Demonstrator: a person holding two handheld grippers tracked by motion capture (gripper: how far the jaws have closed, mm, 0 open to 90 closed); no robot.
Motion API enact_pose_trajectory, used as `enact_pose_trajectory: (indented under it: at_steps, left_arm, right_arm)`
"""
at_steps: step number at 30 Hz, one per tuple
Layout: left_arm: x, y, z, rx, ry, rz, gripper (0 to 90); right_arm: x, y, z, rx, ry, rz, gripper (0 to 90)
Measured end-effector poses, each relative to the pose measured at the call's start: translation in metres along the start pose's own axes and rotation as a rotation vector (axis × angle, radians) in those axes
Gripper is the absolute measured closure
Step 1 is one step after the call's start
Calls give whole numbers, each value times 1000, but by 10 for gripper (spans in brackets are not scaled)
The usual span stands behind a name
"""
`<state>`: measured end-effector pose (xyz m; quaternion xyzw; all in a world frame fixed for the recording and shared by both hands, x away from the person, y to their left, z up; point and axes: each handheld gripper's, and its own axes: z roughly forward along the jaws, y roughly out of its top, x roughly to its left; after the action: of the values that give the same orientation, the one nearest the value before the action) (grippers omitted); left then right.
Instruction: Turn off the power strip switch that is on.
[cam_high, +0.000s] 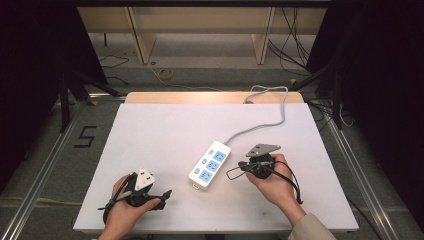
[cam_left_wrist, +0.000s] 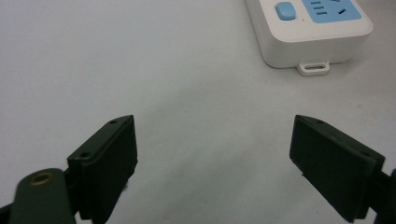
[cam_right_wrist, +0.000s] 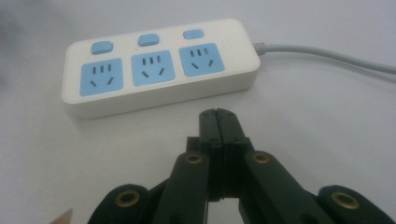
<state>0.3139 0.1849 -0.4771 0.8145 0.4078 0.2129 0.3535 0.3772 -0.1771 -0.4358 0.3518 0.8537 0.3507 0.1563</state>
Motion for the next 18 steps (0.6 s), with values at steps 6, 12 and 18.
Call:
enact_pose_trajectory:
  at_steps: [6,12,18]
  left_arm:
    - [0,0,0,-2,1,0,147]
    - [0,0,0,-3,3,1,147]
    - [0,0,0,-2,4,4,147]
  right_arm:
    - [1,4,2,-2,2,-1,900]
    - [1,6,4,0,5,-3,900]
    - [0,8,5,0,6,-5,900]
